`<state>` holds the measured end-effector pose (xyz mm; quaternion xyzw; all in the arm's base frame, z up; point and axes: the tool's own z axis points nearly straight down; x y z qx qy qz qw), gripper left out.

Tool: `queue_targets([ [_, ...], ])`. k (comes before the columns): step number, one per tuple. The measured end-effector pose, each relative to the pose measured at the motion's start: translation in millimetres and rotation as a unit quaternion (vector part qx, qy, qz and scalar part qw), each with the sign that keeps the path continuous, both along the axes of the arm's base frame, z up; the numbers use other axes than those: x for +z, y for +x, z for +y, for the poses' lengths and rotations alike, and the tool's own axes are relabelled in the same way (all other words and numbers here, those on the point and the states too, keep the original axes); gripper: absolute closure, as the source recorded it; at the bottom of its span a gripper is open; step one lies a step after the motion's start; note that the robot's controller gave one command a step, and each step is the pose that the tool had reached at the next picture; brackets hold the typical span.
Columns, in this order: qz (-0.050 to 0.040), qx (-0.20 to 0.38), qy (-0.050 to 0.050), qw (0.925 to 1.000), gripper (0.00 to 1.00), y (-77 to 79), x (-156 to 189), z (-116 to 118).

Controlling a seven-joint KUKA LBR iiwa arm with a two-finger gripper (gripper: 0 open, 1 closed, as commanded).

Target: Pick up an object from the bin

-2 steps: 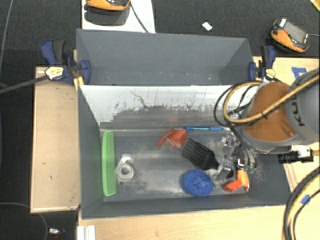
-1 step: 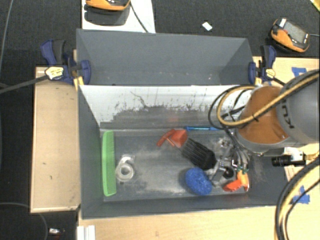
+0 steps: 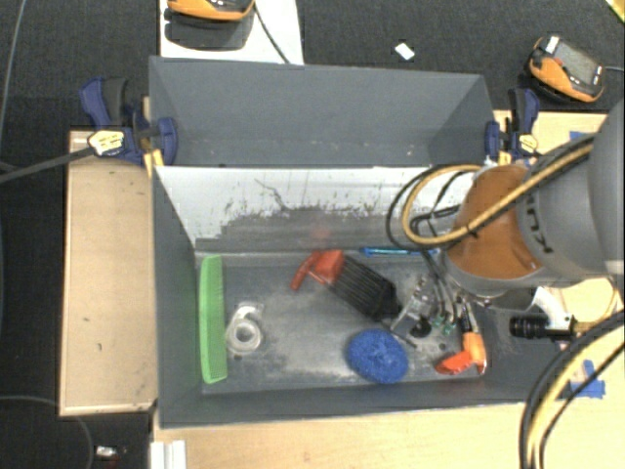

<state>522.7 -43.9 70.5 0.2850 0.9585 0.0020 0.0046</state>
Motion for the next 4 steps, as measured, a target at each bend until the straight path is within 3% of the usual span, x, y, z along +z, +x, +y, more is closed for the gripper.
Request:
queue_targets([
  [1, 0.0000, 0.000, 0.000, 1.0000, 1.00, 0.0, 0, 0],
  [2, 0.0047, 0.001, 0.000, 1.0000, 1.00, -2.9, 30, 0],
  [4, 0.0029, 0.003, 0.000, 1.0000, 1.00, -1.7, 91, 0],
])
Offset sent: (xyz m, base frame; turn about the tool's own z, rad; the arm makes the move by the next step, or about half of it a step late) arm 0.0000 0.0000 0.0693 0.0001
